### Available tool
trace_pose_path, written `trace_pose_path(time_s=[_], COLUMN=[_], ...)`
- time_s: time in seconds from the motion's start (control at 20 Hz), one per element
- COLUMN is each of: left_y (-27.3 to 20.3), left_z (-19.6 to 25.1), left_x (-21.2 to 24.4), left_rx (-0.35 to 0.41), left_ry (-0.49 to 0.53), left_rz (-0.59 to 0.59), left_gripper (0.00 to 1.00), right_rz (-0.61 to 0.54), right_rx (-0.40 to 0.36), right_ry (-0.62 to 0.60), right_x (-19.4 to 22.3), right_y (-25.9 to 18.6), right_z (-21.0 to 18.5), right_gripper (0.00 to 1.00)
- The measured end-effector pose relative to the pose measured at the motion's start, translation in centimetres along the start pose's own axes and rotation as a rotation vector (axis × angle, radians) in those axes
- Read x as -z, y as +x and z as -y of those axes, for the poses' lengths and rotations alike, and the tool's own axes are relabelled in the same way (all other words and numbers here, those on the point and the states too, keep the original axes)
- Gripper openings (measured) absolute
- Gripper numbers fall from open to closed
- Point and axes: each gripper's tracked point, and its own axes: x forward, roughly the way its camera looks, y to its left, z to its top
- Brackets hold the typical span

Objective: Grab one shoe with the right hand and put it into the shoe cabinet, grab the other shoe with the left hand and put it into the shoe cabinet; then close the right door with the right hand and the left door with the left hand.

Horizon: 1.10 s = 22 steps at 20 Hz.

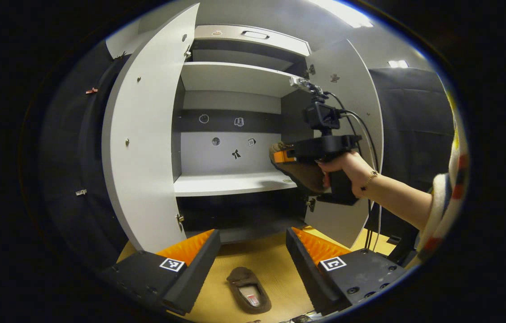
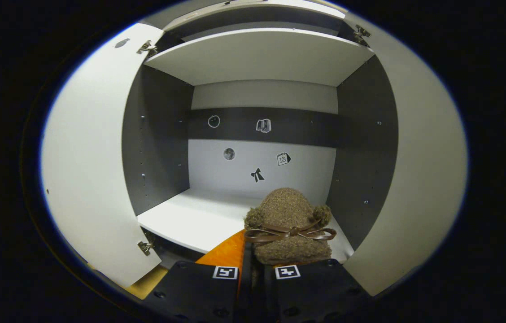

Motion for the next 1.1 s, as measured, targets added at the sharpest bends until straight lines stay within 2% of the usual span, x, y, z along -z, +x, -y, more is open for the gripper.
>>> trace_pose_path(time_s=[0.3,0.45,0.75,0.95,1.0,1.05,1.1], left_y=[-0.7,-0.3,0.2,0.8,0.9,0.9,0.9], left_z=[-2.1,-3.1,-5.0,-4.9,-4.7,-4.7,-4.6], left_x=[0.8,1.7,2.5,3.3,3.4,3.4,3.3], left_rx=[-0.11,-0.152,-0.211,-0.208,-0.206,-0.205,-0.204], left_ry=[-0.05,-0.087,-0.079,-0.102,-0.108,-0.112,-0.112], left_rz=[-0.022,-0.048,-0.082,-0.102,-0.108,-0.108,-0.107], left_gripper=[0.94,0.95,0.95,0.95,0.95,0.95,0.95], right_rz=[-0.065,-0.087,-0.309,-0.31,-0.325,-0.32,-0.313], right_rx=[-0.001,0.028,0.035,0.048,0.035,0.012,0.006], right_ry=[0.018,0.034,0.054,0.102,0.099,0.095,0.089], right_x=[-2.4,-2.3,5.0,4.7,5.1,4.8,4.7], right_y=[9.7,13.5,18.5,18.9,18.4,17.7,17.5], right_z=[1.4,2.3,2.8,3.0,2.7,2.2,1.9], right_gripper=[0.16,0.15,0.15,0.16,0.27,0.31,0.51])
